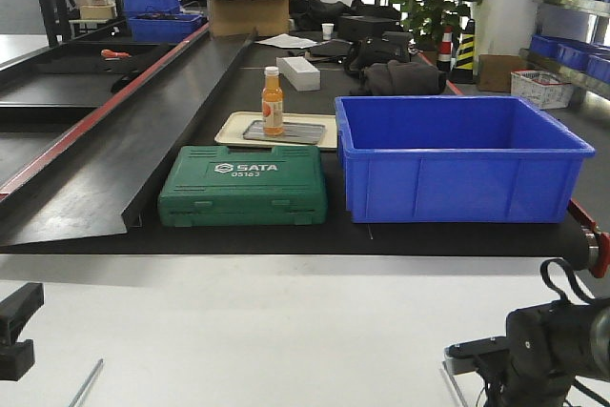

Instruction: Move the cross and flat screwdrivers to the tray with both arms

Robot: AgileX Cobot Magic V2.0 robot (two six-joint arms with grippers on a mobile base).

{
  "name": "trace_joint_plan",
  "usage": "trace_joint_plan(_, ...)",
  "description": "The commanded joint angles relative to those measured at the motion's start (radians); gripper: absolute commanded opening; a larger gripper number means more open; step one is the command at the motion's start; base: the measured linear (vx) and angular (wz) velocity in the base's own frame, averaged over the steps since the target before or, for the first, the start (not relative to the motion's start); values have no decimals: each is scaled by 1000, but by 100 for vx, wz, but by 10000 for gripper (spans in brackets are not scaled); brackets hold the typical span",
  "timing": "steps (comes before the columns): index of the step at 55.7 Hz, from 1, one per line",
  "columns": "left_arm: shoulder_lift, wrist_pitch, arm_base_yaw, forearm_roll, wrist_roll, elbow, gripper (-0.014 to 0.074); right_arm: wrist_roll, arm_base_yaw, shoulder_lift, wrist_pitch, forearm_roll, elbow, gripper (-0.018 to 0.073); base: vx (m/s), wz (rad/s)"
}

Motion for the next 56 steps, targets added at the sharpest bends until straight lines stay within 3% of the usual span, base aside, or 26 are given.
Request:
trace_joint_plan(1,-8,-73,1,-9,-2,-38,563,1,0,-16,-31,-1,-29,487,0,0)
trace_joint_plan(12,-8,-57,1,-9,-3,-38,554,10,0,34,-77,20,-29,400,0,0)
trace_joint_plan(23,-8,34,1,-9,-42,-39,554,12,0,35,-82,54,-29,-10,0,0)
trace_joint_plan(32,7,293,38,-8,-134,-79,554,-4,0,35,-80,82,-29,-13,0,0)
trace_joint_plan(44,179,576,160,42,-135,-223,554,-48,0,35,-79,132,-29,-11,0,0)
trace_joint_plan(56,437,731,184,51,-11,-410,554,-64,0,35,-84,154,-29,-8,0,0)
